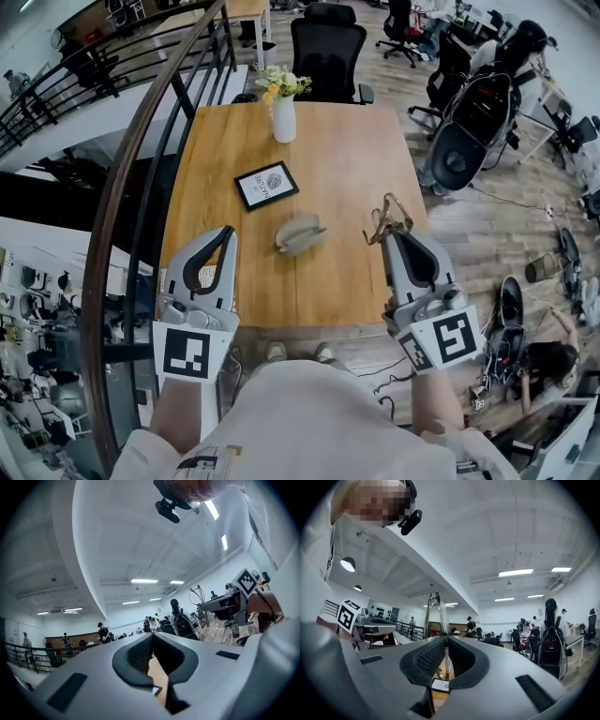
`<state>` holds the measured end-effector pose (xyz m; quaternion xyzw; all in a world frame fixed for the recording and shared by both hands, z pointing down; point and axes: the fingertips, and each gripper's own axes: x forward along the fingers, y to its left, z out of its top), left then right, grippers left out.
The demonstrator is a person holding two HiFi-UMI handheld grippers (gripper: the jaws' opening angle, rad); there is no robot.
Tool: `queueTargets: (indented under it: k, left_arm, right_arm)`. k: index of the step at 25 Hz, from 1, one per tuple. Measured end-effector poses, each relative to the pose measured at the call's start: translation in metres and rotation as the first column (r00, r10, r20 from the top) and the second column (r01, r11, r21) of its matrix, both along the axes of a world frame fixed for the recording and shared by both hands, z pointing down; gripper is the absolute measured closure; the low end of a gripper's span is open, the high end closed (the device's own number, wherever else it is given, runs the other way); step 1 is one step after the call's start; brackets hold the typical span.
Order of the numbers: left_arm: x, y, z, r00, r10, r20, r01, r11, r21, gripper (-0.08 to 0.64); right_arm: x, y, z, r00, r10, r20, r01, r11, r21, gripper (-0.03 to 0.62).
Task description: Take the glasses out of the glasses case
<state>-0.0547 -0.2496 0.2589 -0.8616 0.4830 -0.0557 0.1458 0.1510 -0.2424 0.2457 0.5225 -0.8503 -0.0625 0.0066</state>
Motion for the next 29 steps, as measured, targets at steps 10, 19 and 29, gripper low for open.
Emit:
queueTargets:
  k: [10, 19, 29]
  left_arm:
    - [0.003, 0.006, 0.049, 0.999, -0.026, 0.023, 0.029, 0.991, -0.134, 0.545]
    - [0.006, 0.008, 0.053, 0.999, -0.031, 0.022, 0.034, 0.988, -0.148, 0.545]
    - [0.005, 0.014, 0.054, 0.999, -0.033, 0.026, 0.036, 0.99, -0.138, 0.544]
  right_arm:
    - [-0.011, 0.004, 0.04, 0.999, -0.044, -0.022, 0.041, 0.994, -0.103, 0.545]
    - [-0.011, 0.004, 0.041, 0.998, -0.057, -0.023, 0.055, 0.993, -0.101, 0.545]
    - [-0.007, 0.009, 0.04, 0.997, -0.044, -0.069, 0.039, 0.996, -0.08, 0.545]
